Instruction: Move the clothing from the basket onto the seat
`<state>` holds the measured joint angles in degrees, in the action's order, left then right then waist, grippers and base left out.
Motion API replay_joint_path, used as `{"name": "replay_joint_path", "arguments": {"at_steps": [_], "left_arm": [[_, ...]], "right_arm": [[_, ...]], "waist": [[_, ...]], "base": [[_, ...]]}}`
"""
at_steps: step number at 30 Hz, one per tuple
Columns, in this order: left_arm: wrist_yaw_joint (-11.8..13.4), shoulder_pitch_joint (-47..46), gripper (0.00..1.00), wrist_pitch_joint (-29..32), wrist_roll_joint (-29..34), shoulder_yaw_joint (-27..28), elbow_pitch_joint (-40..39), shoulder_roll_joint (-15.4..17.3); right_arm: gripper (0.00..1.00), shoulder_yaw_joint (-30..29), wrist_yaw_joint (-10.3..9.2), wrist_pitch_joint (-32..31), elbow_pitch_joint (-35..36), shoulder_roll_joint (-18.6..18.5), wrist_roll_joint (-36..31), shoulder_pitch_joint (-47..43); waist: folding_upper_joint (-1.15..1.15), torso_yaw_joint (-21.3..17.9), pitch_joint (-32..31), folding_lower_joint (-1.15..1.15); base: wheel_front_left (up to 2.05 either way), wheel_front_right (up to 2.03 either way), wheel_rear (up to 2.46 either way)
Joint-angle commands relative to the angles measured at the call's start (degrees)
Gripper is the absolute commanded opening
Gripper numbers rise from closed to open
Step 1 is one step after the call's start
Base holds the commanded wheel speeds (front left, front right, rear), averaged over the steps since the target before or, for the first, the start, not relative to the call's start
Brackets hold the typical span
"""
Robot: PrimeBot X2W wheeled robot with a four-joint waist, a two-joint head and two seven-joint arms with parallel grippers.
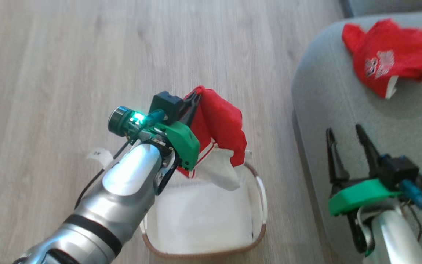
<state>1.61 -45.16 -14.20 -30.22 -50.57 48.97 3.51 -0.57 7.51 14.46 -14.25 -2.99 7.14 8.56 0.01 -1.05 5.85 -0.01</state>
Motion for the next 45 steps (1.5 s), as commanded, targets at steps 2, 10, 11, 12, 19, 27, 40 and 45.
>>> {"name": "replay_joint_path", "arguments": {"at_steps": [2,10,11,12,19,27,40,45], "left_arm": [[0.4,-1.24,0.0,-0.36,-0.97,2.54,-2.58,1.8],[1.18,-2.72,0.0,1.78,-1.44,2.87,-7.23,3.03],[1.23,-2.93,0.0,2.02,-1.36,2.74,-7.86,3.11],[1.27,-3.1,0.0,2.23,-1.35,2.67,-8.5,3.13],[1.71,-4.14,0.0,3.63,-1.31,1.97,-12.65,2.74],[2.03,-4.81,0.0,4.5,-1.09,0.62,-16.18,1.85],[2.35,-4.68,0.0,5.2,-1.28,-1.51,-20.69,0.78],[2.66,-4.19,0.0,5.31,-1.62,-1.66,-21.13,0.99]], "right_arm": [[1.0,2.26,-0.02,0.54,0.85,0.12,0.69,-0.14],[1.0,6.0,-0.02,0.54,-0.82,0.12,2.25,-1.48],[1.0,6.59,-0.02,0.54,-1.09,0.12,2.32,-1.53],[1.0,7.13,-0.02,0.54,-1.32,0.12,2.37,-1.53],[1.0,11.32,-0.02,0.54,-2.67,0.12,3.11,-0.07],[1.0,19.36,-0.02,0.54,-6.14,0.12,4.8,5.03],[0.72,26.3,-0.02,0.54,-18.94,0.12,7.2,14.83],[0.0,27.26,-0.02,0.54,-21.51,0.12,7.89,17.46]], "waist": [[-0.01,0.3,-6.9,0.01],[-0.01,0.18,-11.54,0.01],[-0.01,0.23,-11.96,0.01],[-0.01,0.31,-12.38,0.01],[-0.01,1.06,-14.59,0.01],[-0.01,2.03,-16.18,0.01],[-0.01,4.8,-16.37,0.01],[-0.01,5.68,-16.06,0.01]], "base": [[0.0,0.0,0.0],[0.0,0.0,0.0],[0.0,0.0,0.0],[0.0,0.0,0.0],[0.0,0.0,0.0],[0.0,0.0,0.0],[0.0,0.0,0.0],[0.0,0.0,0.0]]}}
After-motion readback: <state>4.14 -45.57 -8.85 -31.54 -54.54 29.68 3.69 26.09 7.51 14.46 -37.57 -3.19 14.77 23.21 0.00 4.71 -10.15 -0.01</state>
